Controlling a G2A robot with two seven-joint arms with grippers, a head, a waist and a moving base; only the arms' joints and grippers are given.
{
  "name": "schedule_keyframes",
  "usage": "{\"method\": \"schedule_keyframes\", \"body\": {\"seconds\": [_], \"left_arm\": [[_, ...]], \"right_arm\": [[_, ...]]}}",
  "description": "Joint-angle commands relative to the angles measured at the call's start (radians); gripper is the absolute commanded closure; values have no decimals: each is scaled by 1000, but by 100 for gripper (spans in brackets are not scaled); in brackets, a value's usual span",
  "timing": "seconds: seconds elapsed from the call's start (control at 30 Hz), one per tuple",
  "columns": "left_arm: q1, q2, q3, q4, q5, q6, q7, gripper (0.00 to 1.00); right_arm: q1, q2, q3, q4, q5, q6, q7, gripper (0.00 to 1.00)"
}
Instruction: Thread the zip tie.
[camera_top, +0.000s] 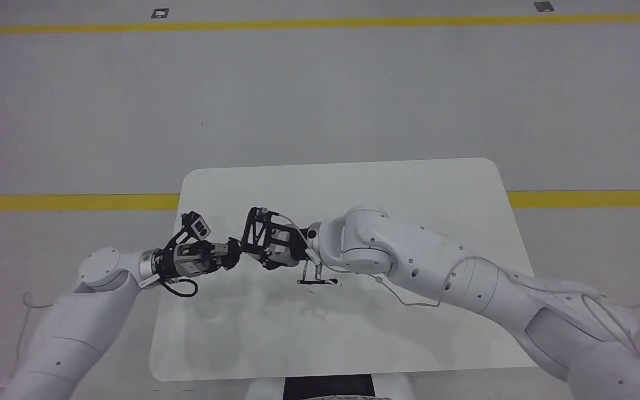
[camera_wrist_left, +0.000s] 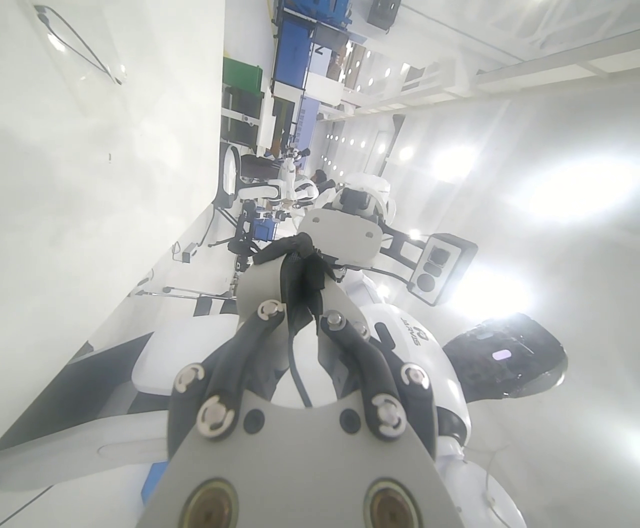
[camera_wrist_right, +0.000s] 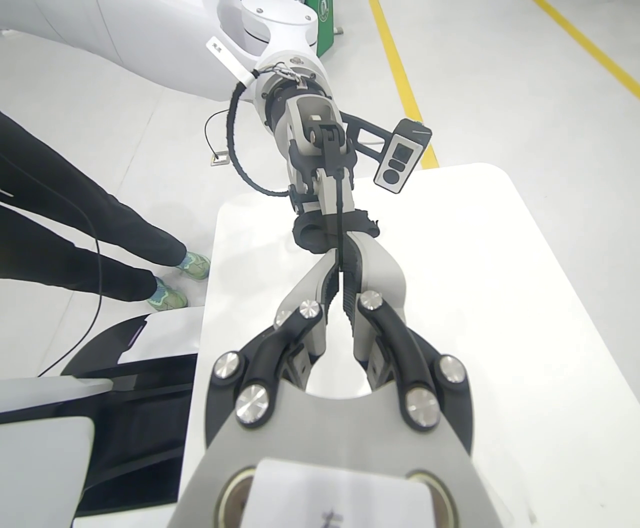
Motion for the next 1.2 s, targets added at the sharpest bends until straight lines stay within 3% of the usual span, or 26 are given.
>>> {"method": "schedule_keyframes", "body": {"seconds": [0.0,0.43,0.5,0.67,0.77,0.83,1.17], "left_arm": [[1,0,-1,0,0,0,0,100],[3,-3,-6,-2,-7,-1,5,100],[4,-4,-6,-3,-8,-1,5,100],[4,-6,-5,-5,-8,0,6,100],[4,-7,-4,-6,-6,0,7,100],[4,-7,-4,-5,-6,1,7,100],[4,-12,-15,-3,-29,-13,41,100]], "right_arm": [[-1,0,-1,-1,-2,0,-7,100],[4,4,-12,-2,1,0,-19,100],[3,5,-13,-2,2,0,-18,89],[2,8,-11,-4,1,0,-20,82],[1,10,-10,-7,-2,0,-21,69],[0,11,-9,-8,-2,0,-20,66],[-33,28,19,-2,-3,0,-16,70]]}}
